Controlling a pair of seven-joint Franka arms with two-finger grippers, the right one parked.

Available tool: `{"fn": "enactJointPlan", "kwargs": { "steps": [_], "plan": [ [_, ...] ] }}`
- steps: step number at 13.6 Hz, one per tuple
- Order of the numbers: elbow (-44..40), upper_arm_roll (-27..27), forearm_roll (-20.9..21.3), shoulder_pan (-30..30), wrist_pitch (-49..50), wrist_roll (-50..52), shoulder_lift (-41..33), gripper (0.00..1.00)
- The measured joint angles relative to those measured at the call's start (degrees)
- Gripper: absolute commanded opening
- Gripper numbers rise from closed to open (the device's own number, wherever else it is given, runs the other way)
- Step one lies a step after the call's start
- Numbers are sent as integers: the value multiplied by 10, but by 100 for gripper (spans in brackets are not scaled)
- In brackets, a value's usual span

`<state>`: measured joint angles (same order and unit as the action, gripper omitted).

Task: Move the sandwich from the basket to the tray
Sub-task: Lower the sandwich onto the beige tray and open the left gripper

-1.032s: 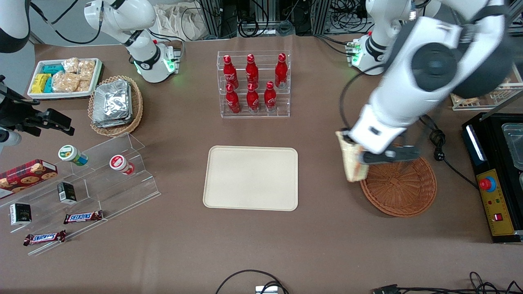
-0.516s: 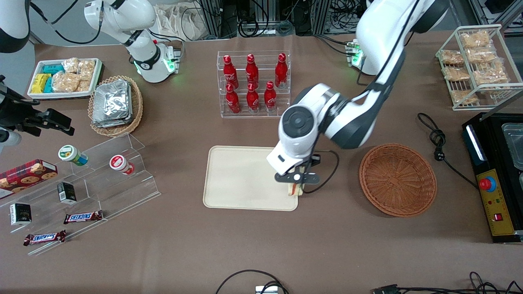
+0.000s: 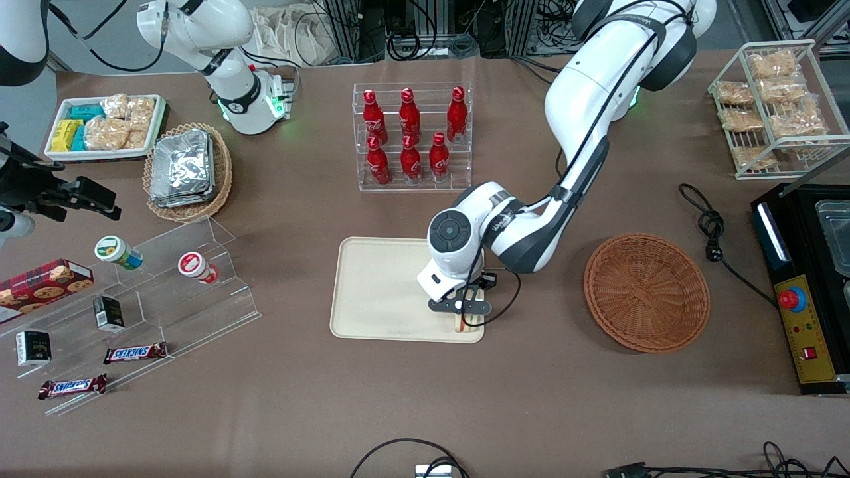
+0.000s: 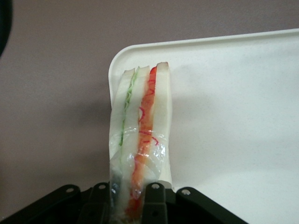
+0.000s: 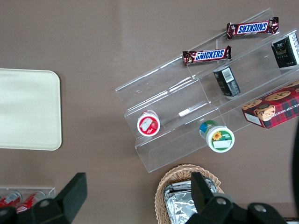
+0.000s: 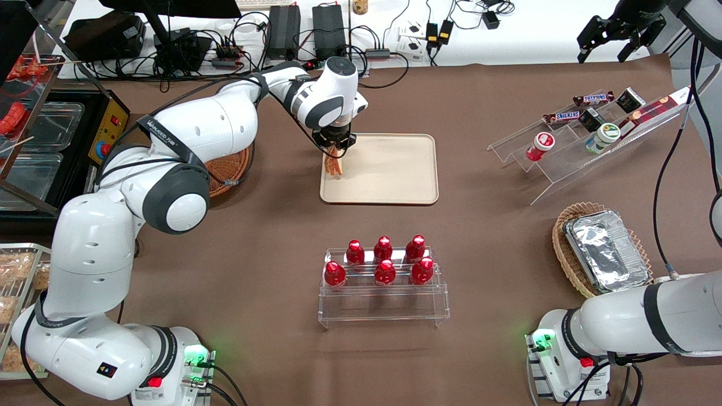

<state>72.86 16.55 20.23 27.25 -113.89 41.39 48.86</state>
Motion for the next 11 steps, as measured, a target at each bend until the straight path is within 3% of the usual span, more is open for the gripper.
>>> {"fn": "enactJointPlan", "kwargs": {
  "steps": [2,3,4,11],
  "plan": [
    [0,0,0,0,-4,4,1,50],
    [0,0,0,0,-9,10,1,86],
    [1,0,1,1,-11,17,2,100],
    [1,0,11,8,-18,27,3,100]
  ]
}}
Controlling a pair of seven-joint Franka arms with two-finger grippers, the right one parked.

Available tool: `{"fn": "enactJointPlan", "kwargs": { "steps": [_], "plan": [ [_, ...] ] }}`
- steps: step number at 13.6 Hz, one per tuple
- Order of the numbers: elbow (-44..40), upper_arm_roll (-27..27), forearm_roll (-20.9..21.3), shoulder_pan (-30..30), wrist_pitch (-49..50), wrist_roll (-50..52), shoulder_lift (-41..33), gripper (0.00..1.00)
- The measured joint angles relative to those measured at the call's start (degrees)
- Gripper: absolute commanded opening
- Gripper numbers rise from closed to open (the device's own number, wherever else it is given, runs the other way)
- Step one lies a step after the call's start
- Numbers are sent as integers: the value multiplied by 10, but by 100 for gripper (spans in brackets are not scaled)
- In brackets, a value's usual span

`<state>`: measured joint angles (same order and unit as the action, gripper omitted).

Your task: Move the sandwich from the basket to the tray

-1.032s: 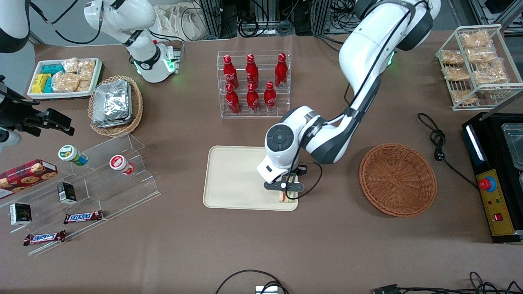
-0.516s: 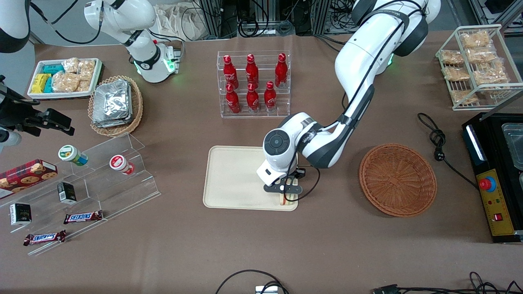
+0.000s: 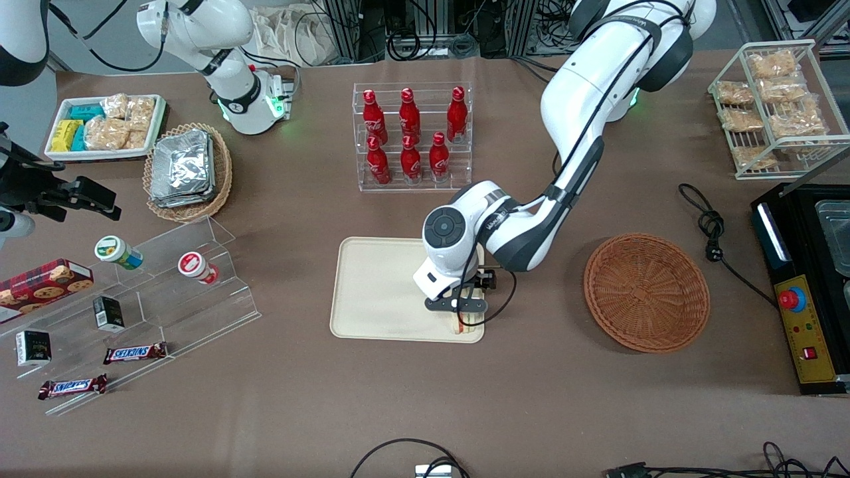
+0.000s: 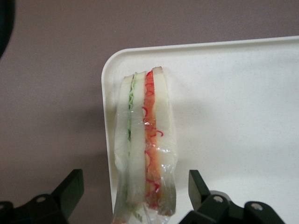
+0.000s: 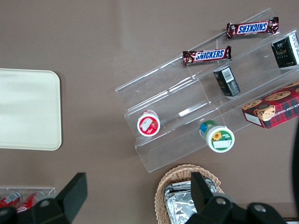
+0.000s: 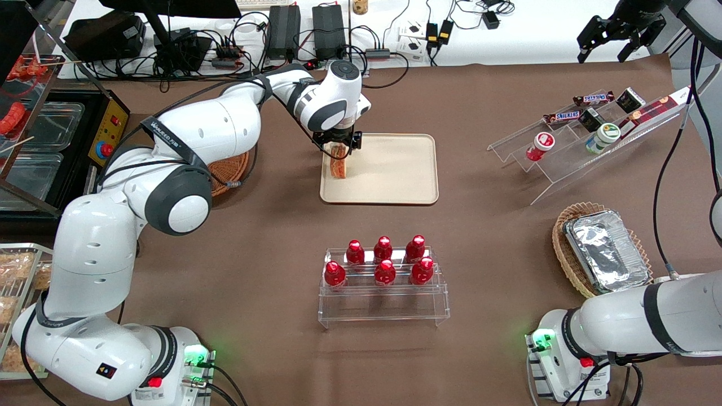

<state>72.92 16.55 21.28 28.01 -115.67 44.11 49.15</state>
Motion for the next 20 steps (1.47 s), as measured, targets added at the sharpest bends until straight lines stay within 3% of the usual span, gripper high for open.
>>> {"fn": "enactJointPlan", "kwargs": {
  "steps": [7,11,15,20],
  "plan": [
    [-16,-5,-5,-11,-6,6,-32,100],
    [17,-50,-100,-65,9,-20,-157,100],
    [107,-97,-191,-180,63,-170,-307,100],
    [165,-108,-207,-268,162,-265,-418,100]
  ]
}}
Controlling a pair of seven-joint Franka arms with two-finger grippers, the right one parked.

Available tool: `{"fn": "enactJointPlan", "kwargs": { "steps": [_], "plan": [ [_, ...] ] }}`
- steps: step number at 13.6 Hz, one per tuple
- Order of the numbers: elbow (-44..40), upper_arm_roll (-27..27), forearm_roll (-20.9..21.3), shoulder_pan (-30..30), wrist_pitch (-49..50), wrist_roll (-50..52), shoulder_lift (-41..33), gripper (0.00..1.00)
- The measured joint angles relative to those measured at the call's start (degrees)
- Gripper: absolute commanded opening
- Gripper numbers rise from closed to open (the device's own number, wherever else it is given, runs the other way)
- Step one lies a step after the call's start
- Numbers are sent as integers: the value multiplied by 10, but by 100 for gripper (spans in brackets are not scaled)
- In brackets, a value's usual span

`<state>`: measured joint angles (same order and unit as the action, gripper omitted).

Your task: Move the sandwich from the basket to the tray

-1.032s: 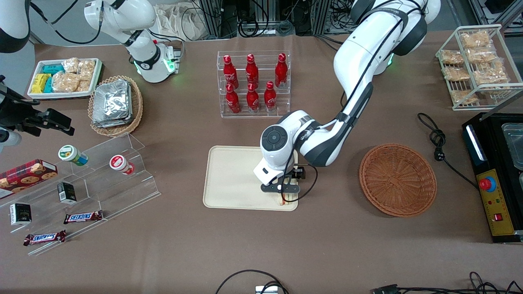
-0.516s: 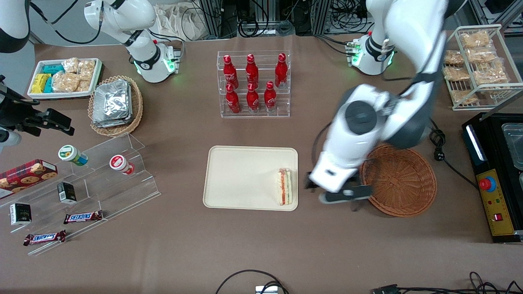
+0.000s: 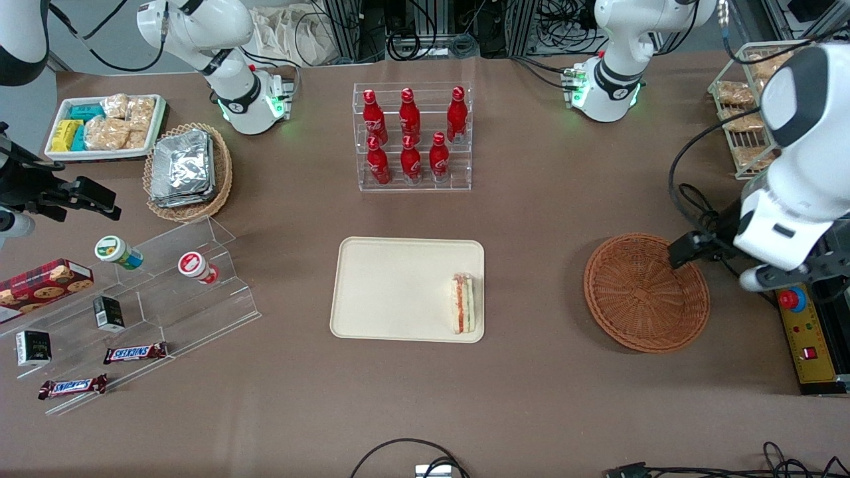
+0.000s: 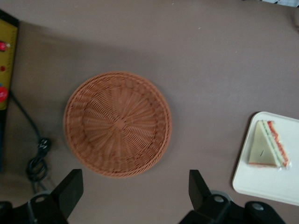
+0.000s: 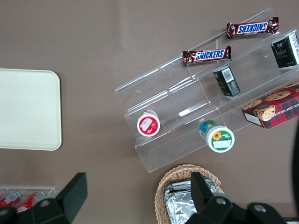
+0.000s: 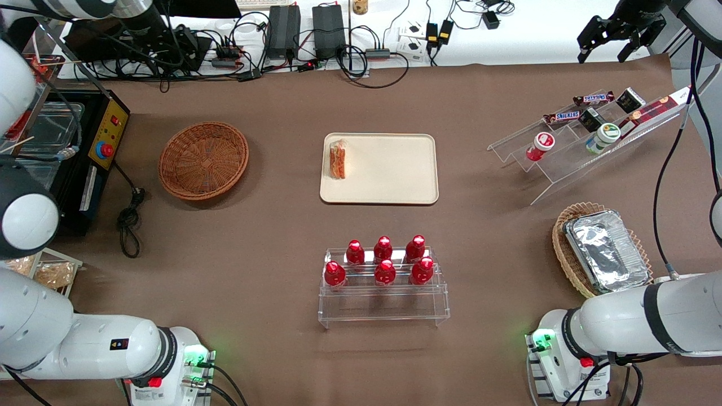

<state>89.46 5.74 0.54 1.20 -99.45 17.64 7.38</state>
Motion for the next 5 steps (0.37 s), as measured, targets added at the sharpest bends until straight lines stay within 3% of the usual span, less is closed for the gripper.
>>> {"fn": "enactJointPlan", "kwargs": {
  "steps": [5],
  "plan": [
    [88,41,0,-45,3,-34,-96,100]
  ]
}}
